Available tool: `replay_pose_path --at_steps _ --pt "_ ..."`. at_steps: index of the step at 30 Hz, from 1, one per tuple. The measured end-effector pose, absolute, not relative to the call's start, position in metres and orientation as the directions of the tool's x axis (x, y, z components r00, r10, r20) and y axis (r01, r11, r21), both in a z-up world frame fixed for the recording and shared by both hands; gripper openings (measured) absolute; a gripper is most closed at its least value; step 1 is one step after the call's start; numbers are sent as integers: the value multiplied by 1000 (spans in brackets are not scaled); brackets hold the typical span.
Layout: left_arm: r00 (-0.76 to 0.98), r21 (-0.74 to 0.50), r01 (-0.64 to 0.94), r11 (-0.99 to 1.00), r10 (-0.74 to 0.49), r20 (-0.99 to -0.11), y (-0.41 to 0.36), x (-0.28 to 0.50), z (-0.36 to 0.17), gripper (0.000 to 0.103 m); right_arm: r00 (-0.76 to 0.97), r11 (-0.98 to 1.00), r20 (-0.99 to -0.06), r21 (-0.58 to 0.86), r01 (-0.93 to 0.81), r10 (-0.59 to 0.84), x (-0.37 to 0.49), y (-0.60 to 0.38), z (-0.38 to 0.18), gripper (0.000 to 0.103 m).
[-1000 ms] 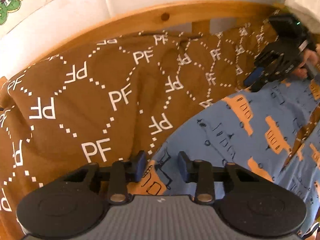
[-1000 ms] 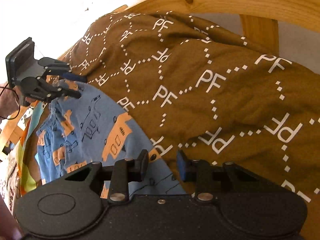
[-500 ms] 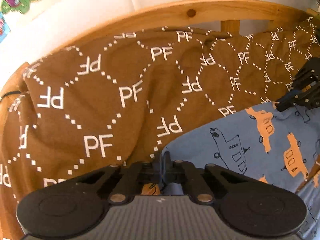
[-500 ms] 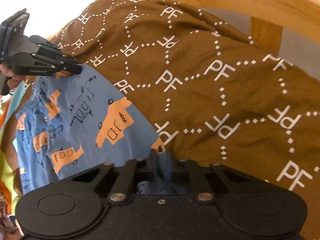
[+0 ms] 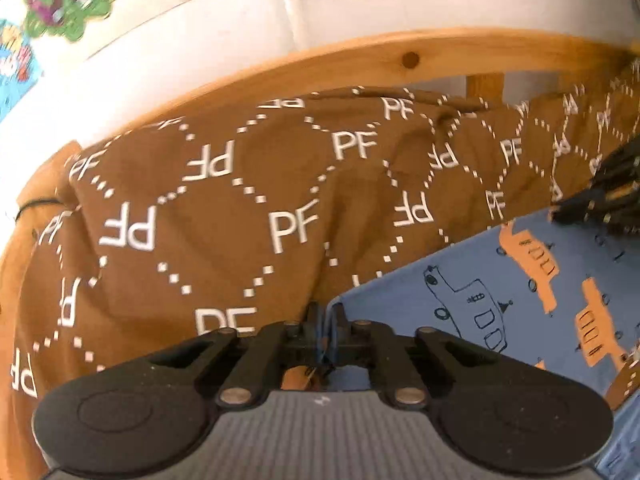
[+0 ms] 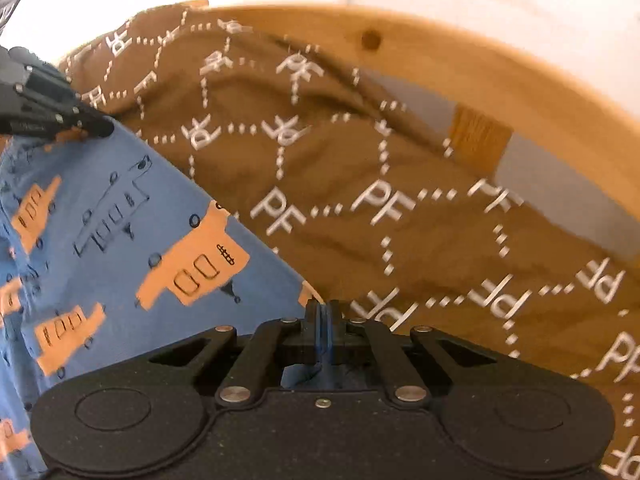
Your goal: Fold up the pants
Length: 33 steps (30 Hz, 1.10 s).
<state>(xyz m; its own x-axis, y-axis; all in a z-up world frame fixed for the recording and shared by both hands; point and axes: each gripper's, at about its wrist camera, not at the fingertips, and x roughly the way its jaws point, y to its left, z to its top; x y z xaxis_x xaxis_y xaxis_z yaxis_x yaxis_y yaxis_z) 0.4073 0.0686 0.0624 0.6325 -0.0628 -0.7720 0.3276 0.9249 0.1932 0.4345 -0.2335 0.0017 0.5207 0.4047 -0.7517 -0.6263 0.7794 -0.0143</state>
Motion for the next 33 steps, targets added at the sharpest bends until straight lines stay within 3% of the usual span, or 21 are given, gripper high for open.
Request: replay_pose_path --at_steps 2,4,7,12,14,16,21,22,23,25,33 --pt "637 138 330 934 -112 -763 84 403 73 29 507 776 -741 30 -630 440 436 -239 1 13" --pt "656 126 333 934 -134 -743 97 396 84 61 504 769 -719 66 -636 478 439 -247 5 24" --pt "693 167 339 926 -126 -710 112 385 98 68 503 754 -683 108 -647 529 444 -257 12 41" --pt "664 119 400 909 -197 -721 120 378 100 73 458 710 -653 178 -682 604 461 -246 13 52" --pt "640 157 427 890 -175 -748 112 377 92 70 431 698 -673 179 -694 601 465 -241 10 52" --pt "611 214 467 858 -138 -780 98 379 82 49 395 686 -704 181 -704 591 469 -234 6 52" --pt "581 274 493 826 -78 -810 80 380 68 21 316 660 -727 246 -709 610 476 -226 4 51" --pt "579 279 490 826 -69 -812 78 381 67 16 312 660 -730 246 -709 608 476 -225 5 43" --pt "583 284 488 825 -66 -810 77 380 66 14 316 665 -739 233 -710 595 476 -224 6 24" --pt "594 285 477 831 -66 -802 77 379 67 8 335 675 -755 188 -713 563 471 -219 7 4" --pt "648 280 428 859 -75 -758 92 363 76 3 438 685 -699 102 -722 566 418 -223 36 0"
